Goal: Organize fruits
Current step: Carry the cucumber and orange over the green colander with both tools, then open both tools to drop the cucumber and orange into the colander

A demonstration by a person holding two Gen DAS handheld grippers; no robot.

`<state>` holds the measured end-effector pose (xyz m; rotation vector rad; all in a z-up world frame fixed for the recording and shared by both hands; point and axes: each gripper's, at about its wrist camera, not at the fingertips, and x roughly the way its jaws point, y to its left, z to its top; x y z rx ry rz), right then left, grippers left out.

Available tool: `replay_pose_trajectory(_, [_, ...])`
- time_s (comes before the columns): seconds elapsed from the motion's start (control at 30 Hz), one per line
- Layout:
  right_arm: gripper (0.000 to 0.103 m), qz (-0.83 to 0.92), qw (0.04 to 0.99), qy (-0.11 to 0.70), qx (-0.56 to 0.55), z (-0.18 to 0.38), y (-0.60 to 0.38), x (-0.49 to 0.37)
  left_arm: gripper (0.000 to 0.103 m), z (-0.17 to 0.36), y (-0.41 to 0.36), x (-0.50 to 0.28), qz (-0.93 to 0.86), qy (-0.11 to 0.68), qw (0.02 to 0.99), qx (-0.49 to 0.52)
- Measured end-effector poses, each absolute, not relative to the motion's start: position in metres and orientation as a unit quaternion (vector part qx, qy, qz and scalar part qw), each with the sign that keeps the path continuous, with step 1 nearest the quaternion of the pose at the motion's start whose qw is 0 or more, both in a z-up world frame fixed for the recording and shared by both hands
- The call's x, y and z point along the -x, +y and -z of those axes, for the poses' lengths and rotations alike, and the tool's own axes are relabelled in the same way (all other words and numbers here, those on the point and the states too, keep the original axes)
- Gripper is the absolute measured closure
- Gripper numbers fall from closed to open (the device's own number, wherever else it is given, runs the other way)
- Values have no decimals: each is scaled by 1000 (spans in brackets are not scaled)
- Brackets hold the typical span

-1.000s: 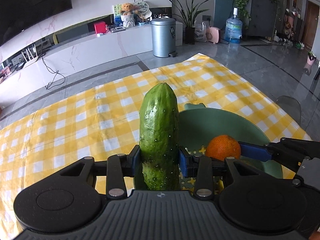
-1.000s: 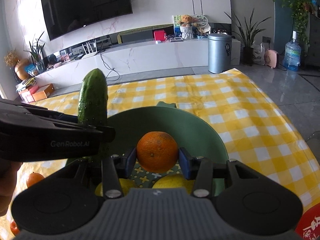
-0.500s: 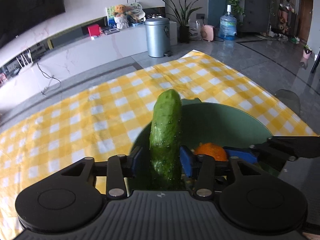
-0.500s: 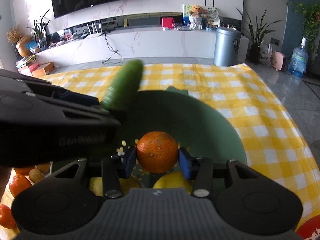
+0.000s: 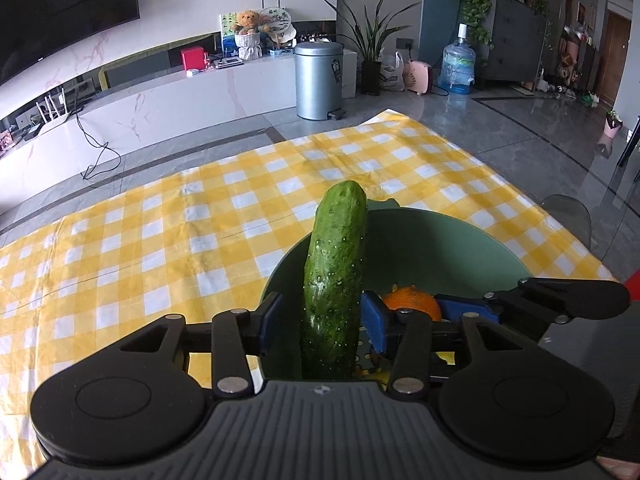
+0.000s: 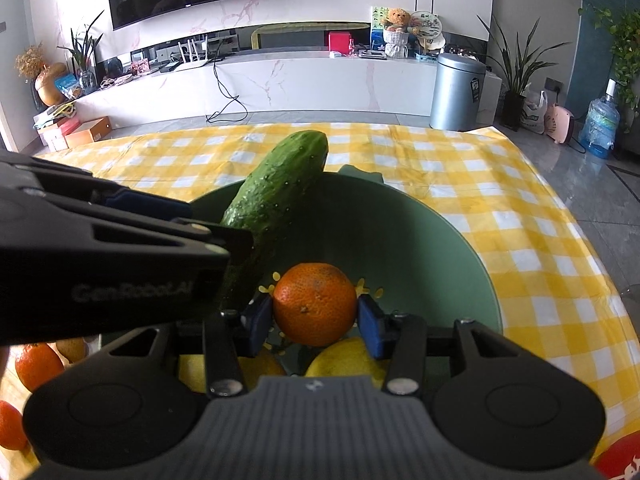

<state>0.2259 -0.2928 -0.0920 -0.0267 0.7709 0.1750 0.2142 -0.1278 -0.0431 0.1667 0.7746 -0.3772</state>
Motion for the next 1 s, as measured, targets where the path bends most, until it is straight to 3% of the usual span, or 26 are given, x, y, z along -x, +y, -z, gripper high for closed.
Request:
replay_pose_trajectory(0.3, [58,-85,929,359,8,88,-293,-218,47,24,-116,-197,156,374,911,-76])
replay_pose_trajectory(0.37, [55,-80,933,350,2,85,-296,-214,46,20,-109,-190,145,372,914,-66])
replay_pose_trajectory(0.43, [45,-71,937,341,-6,82,-298,-210,46,16,-102,-183,138,374,915,-56])
replay_pose_trajectory(1.0, [30,-72,950,281,-116,54,-311,-160,45,-13,-58,-124,106,364,924,-59])
